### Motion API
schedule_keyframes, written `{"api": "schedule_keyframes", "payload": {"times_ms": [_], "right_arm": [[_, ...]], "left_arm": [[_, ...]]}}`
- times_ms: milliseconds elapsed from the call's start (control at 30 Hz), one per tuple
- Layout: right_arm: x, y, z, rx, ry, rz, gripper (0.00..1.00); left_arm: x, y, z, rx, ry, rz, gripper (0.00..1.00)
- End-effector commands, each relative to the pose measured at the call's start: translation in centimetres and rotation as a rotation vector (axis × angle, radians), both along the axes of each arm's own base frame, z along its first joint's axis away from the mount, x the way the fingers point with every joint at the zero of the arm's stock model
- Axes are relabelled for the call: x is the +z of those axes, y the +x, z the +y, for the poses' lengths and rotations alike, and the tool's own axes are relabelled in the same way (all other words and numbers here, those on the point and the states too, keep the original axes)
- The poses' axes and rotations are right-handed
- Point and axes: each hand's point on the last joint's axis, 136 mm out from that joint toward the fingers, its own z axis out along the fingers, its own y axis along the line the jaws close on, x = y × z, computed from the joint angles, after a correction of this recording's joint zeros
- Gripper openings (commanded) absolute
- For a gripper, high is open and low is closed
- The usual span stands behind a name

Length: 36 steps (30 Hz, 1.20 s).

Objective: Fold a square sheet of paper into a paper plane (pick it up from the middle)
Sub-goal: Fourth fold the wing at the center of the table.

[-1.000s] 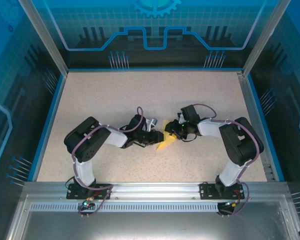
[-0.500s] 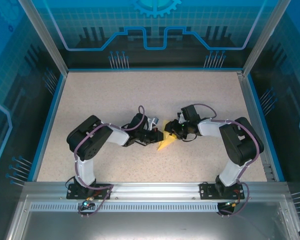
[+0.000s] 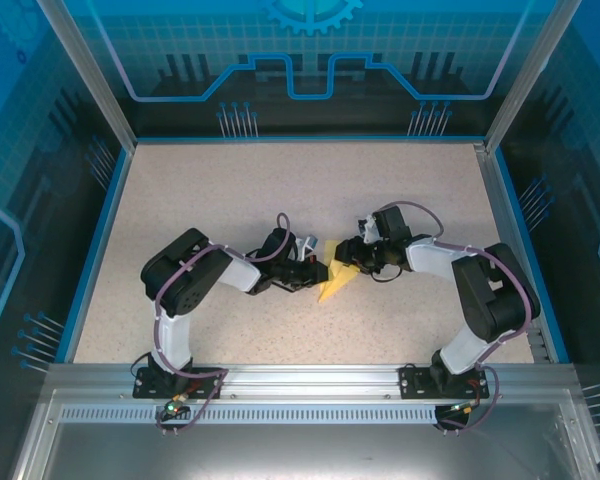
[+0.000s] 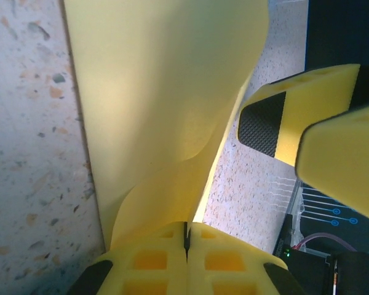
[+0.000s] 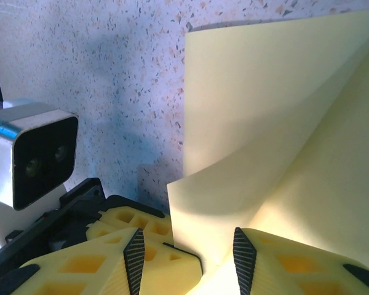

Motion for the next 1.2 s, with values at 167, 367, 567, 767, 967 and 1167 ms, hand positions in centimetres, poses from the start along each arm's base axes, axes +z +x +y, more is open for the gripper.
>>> {"api": "schedule_keyframes", "payload": {"times_ms": [167, 367, 567, 767, 967, 1167], "right_arm": [[-1.3, -0.5, 0.1, 0.034, -0.023, 0.046, 0.45], [-2.1, -0.6, -0.2, 0.025, -0.047, 0.056, 0.45], [-2.9, -0.5, 0.0, 0.027, -0.061, 0.081, 0.45], [-3.7, -0.7, -0.1, 0.023, -0.098, 0.105, 0.5], [-4.4, -1.0, -0.6, 0.01, -0.136, 0.129, 0.51], [-5.1, -1.2, -1.2, -0.002, -0.196, 0.167, 0.51]], "left_arm": [[0.2, 0.2, 0.4, 0.039, -0.025, 0.005, 0.03], [0.0, 0.3, 0.8, 0.077, -0.031, 0.008, 0.01], [0.1, 0.4, 1.0, 0.106, -0.048, 0.004, 0.01], [0.3, 0.6, 0.9, 0.115, -0.057, 0.0, 0.01], [0.4, 0.6, 0.7, 0.102, -0.059, -0.001, 0.04], [0.7, 0.5, 0.4, 0.073, -0.067, -0.009, 0.16]]}}
